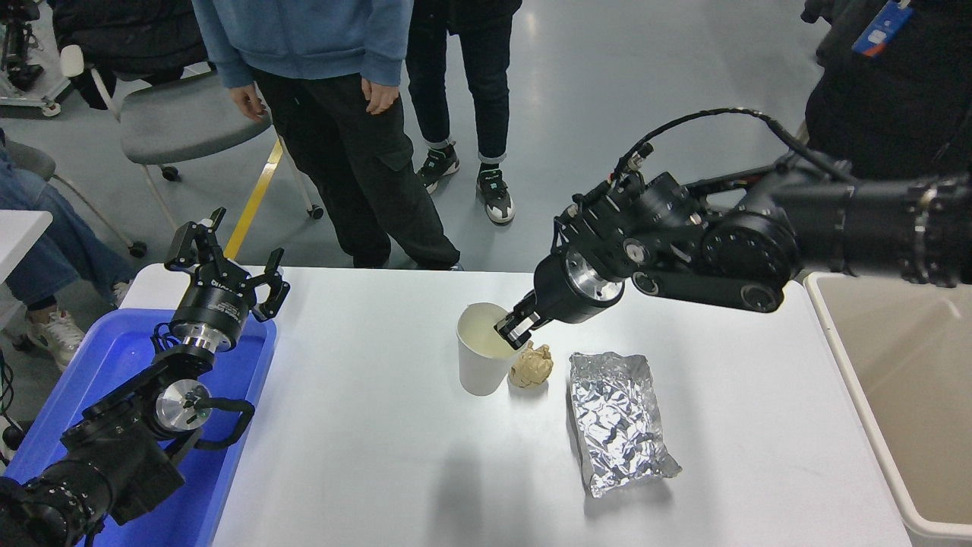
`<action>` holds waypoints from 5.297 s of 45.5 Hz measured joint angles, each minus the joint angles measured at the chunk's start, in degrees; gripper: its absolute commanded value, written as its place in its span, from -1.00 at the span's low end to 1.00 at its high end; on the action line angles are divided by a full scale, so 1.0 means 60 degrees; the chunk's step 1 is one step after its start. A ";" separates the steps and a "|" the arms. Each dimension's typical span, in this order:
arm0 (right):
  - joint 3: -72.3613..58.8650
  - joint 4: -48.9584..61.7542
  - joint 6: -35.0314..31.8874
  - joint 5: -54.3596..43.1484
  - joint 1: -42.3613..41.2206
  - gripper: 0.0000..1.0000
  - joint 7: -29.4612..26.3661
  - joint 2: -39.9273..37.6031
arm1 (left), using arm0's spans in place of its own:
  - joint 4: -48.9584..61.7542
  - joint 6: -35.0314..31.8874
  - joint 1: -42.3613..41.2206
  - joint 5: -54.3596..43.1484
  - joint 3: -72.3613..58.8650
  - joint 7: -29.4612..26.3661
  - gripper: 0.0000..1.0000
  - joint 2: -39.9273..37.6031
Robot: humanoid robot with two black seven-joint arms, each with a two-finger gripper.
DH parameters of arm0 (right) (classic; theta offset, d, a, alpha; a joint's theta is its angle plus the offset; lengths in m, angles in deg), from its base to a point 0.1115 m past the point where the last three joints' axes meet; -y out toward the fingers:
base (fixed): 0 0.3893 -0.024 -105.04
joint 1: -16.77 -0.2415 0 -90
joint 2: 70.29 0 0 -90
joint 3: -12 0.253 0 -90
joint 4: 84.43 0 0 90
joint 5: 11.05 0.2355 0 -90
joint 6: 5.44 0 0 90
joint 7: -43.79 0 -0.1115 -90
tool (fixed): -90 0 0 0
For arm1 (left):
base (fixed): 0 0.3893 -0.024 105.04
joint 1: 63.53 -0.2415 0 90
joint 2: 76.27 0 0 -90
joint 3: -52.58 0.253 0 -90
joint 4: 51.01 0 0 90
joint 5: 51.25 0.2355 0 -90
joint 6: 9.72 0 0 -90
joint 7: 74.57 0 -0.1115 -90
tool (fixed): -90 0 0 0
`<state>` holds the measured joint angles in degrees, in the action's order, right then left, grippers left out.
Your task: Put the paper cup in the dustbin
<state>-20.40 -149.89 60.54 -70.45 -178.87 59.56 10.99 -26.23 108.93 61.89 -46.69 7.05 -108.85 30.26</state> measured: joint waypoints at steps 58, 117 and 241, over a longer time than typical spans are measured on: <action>-0.1039 0.1332 -0.0216 0.0256 0.0068 -1.00 -0.0023 -0.4780 | 0.0000 0.0001 0.0000 -0.0001 -0.0001 -0.0006 1.00 0.0000; 0.1307 0.9596 0.0942 0.8006 0.8544 -1.00 -0.0148 -0.5682 | 0.0002 0.0000 0.0001 -0.0001 -0.0003 -0.0001 1.00 -0.0001; 0.7754 1.0620 0.2957 0.9442 1.0037 0.98 -0.0602 -0.3101 | -0.0002 0.0000 0.0000 0.0000 -0.0013 -0.0008 1.00 0.0001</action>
<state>26.12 -86.17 78.28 -13.80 -118.64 55.95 -7.61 -26.24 108.93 61.89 -46.68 6.97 -108.90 30.26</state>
